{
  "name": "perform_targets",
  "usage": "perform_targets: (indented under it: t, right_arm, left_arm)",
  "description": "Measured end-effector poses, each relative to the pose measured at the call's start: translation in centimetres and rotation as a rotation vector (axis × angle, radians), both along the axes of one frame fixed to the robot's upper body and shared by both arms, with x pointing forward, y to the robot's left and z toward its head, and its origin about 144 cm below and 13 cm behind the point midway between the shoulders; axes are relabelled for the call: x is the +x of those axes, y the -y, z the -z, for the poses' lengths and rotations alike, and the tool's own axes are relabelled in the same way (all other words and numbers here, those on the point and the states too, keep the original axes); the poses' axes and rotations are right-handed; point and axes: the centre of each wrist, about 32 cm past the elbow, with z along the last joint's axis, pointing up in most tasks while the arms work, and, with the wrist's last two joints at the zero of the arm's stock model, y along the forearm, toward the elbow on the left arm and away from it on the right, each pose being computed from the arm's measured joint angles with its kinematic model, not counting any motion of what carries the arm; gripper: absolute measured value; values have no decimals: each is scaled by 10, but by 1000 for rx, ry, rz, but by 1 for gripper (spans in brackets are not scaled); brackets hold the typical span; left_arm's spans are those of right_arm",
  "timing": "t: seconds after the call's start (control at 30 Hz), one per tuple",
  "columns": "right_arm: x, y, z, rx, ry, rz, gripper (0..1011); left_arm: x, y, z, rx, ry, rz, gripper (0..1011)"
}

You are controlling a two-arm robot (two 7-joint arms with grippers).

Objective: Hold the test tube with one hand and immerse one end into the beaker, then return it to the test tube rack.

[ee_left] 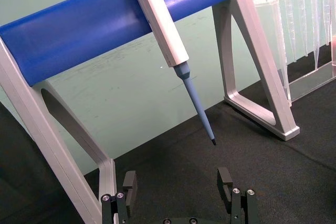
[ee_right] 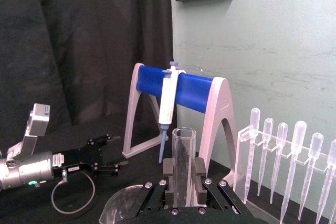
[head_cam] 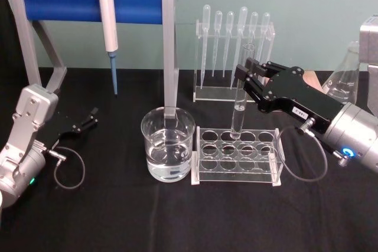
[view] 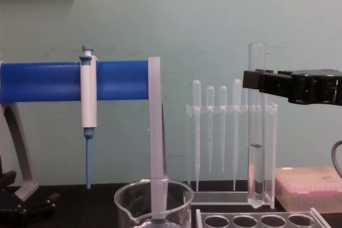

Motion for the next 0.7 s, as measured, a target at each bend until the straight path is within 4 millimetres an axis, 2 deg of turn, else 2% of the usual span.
perform_targets:
  t: [0.7]
  right_arm:
    - [0, 0, 0, 0, 0, 0, 222]
  left_arm:
    - [0, 0, 0, 0, 0, 0, 1000]
